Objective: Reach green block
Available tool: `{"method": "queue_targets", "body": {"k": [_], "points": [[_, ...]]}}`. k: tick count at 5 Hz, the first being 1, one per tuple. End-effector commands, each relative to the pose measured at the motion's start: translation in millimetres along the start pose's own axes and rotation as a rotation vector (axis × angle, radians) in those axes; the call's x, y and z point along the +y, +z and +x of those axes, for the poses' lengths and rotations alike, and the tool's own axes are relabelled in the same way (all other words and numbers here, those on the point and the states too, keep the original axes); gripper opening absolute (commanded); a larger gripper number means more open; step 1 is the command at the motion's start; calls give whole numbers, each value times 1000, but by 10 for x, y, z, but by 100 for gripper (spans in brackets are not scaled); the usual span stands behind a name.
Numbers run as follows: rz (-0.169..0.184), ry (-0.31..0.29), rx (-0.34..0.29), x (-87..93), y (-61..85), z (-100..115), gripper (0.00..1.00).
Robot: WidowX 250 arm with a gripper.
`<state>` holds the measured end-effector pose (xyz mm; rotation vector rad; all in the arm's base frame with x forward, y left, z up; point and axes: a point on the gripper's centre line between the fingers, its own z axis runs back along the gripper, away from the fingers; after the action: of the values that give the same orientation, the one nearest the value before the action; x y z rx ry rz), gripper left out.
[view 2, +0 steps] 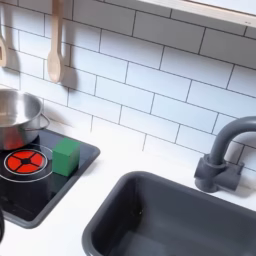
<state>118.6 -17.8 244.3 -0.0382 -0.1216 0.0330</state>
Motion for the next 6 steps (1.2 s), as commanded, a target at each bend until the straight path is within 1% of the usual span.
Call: {"method": "queue_targets", "body": {"k": [1,2,3,4,5,6], "points": [[0,-2,0,-2,0,0,100],[42,-16,-5,38,2,81,100],[69,-18,-10,90,-31,226,100],[82,-36,-19,119,-25,360,100],[80,-56,-24,147,-37,484,100],[84,-48,-32,207,-45,592,100]]}}
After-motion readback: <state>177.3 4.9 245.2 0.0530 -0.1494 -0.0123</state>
